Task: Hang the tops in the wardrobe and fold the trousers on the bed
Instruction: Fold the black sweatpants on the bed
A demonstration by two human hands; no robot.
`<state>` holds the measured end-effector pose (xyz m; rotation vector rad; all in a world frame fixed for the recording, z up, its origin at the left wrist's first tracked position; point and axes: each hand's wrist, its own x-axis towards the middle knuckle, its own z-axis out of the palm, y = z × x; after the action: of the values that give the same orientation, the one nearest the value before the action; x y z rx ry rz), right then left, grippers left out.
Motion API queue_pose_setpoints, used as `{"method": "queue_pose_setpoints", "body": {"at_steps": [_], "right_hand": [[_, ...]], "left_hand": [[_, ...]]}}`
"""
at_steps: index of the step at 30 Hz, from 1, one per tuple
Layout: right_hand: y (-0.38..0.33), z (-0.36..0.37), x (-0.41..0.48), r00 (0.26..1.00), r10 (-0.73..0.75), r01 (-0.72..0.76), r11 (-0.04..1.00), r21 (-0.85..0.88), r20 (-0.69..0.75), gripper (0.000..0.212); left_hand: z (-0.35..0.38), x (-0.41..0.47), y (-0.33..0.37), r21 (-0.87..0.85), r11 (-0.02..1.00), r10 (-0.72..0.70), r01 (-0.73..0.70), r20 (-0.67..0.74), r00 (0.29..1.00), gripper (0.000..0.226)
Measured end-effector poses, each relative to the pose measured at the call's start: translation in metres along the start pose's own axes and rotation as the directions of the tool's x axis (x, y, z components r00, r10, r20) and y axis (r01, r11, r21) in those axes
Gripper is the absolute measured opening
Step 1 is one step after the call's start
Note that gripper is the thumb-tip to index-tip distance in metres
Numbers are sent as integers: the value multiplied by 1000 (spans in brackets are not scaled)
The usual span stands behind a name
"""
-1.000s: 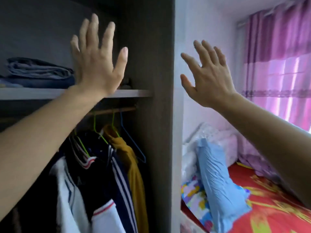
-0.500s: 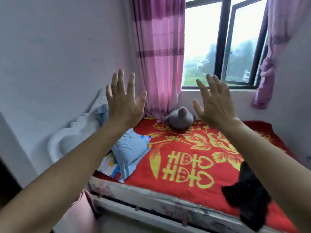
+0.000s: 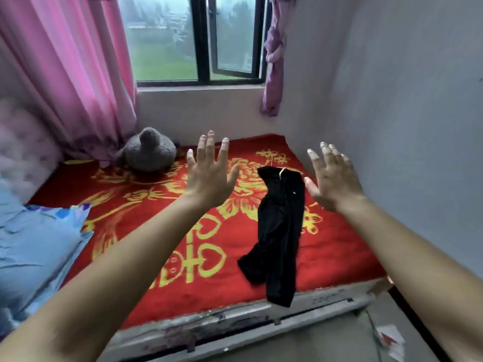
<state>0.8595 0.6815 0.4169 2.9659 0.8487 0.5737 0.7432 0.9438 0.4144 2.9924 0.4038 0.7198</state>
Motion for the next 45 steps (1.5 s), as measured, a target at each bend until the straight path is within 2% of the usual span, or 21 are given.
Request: {"method": "queue_pose_setpoints", "body": {"at_steps": [4,11,15,20,26,31,34,37,38,42,45], "right_hand": [[62,31,28,985,173,-173,984,33,20,73],[170,138,78,935,326,-336,940,53,140,72],[211,226,119,908,321,-363,924,122,270,73],[248,333,172,846,220,-337,926,168,485,72],[248,443,206,747,159,-397,886,241,646,70],[222,541,185,681,116,-458,838,297,723,70],[203,602,165,632,114,-530,785,320,767,72],[179,645,148,580,169,-653,682,330,797,81],[171,657,144,566,201,-695,639,330,800,84],[145,700,149,551,336,-775,544,321,764,84],[139,725,171,544,398,-807,490,331,739,80]], "left_hand": [[58,82,25,-29,997,70,-67,114,991,70],[184,179,89,-86,995,74,-56,223,972,69],[264,205,115,-40,999,27,-14,327,945,69],[361,231,135,39,993,-113,108,496,861,69],[459,229,144,67,966,-236,251,629,741,73],[563,185,129,88,968,-225,234,717,660,76],[630,150,115,115,970,-221,213,775,591,76],[681,124,107,97,959,-228,264,820,525,83],[697,120,106,68,956,-221,287,811,543,85],[745,131,107,-108,900,-267,423,631,728,83],[774,160,111,-157,859,-330,487,558,761,83]]}}
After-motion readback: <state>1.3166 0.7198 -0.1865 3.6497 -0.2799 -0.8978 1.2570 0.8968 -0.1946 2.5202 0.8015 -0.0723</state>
